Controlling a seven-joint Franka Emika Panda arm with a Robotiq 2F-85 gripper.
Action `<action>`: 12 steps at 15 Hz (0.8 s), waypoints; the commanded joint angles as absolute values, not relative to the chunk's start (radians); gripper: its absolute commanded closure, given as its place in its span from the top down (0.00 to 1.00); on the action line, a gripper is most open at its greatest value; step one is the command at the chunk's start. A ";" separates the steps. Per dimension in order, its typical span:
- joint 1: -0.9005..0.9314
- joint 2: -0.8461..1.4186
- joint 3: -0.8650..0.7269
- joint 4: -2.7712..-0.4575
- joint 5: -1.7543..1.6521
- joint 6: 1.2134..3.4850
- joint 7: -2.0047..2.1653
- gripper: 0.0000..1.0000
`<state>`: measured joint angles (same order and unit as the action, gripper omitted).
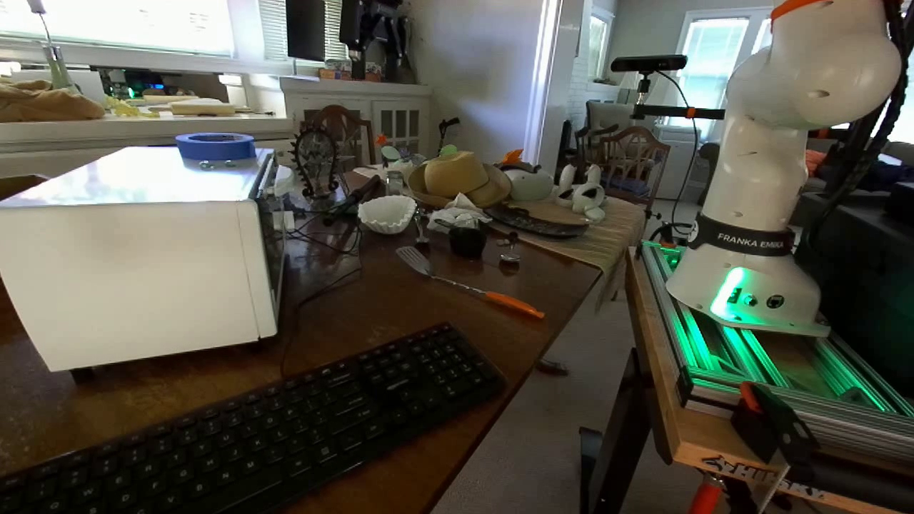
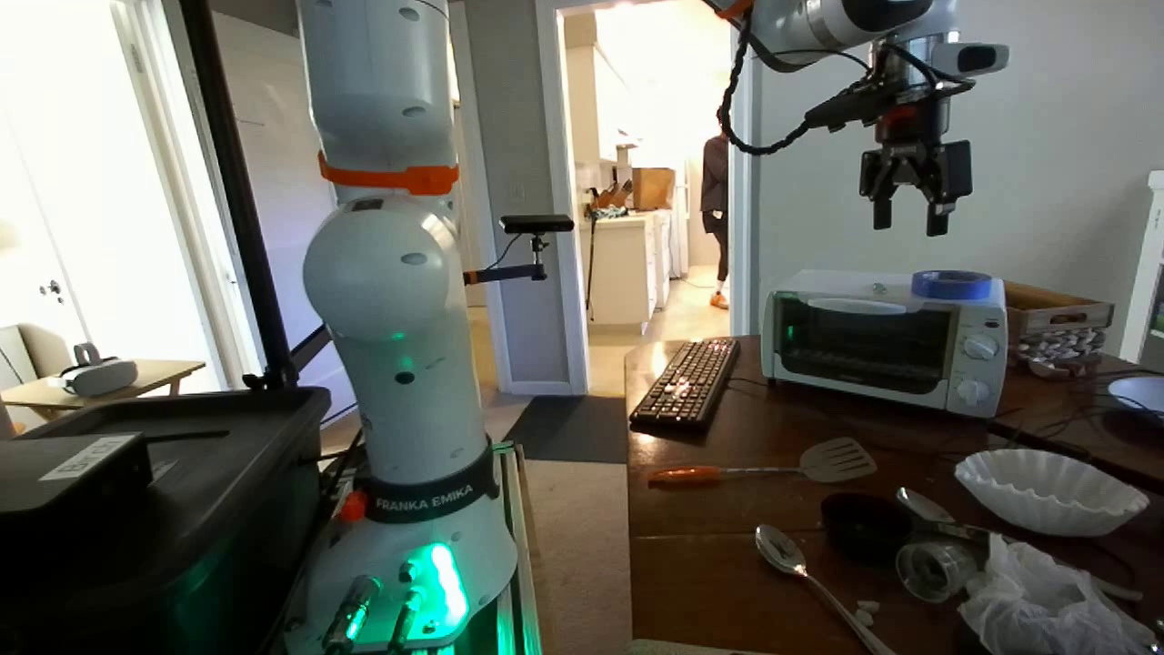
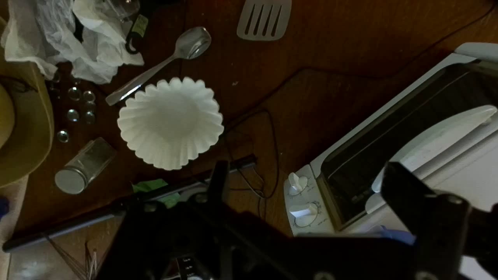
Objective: Put the blue masking tape on the table.
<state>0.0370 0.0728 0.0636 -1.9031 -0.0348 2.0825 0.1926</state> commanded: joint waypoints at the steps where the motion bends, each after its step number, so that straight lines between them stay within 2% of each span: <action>1: 0.041 0.182 0.048 -1.771 -0.093 2.070 0.101 1.00; 6: 0.052 0.295 0.053 -1.634 -0.103 2.095 -0.004 1.00; 7: 0.047 0.236 0.045 -1.702 -0.087 2.086 0.029 1.00; 12: 0.054 0.285 0.048 -1.645 -0.087 2.090 0.008 1.00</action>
<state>0.0472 0.2843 0.0552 -1.6484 -0.0896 2.0939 0.0085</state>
